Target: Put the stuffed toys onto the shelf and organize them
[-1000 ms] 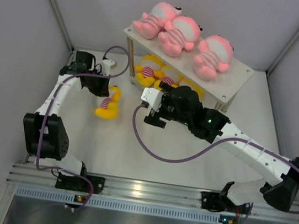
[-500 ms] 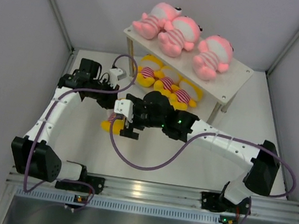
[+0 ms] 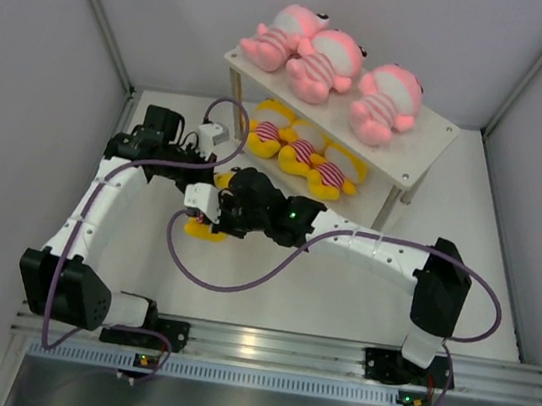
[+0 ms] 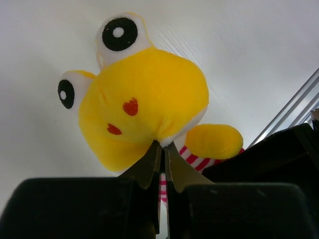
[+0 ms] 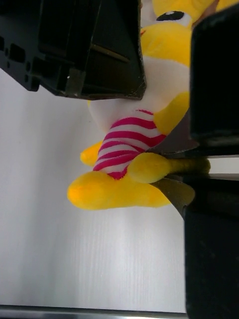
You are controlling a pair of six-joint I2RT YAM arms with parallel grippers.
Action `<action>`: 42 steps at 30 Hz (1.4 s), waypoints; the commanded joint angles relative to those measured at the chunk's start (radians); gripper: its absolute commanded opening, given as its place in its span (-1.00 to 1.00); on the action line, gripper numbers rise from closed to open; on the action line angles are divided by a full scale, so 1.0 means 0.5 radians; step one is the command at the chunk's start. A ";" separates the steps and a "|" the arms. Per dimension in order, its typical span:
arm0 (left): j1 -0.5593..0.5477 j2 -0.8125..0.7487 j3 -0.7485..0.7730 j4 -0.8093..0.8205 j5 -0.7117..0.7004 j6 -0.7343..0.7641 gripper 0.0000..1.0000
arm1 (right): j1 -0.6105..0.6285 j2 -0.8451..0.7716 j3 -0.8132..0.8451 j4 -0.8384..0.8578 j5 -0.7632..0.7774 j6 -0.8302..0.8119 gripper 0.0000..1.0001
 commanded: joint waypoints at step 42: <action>0.027 -0.079 0.053 -0.094 -0.563 0.104 0.25 | -0.746 -0.927 -0.346 -0.707 0.849 -0.464 -1.00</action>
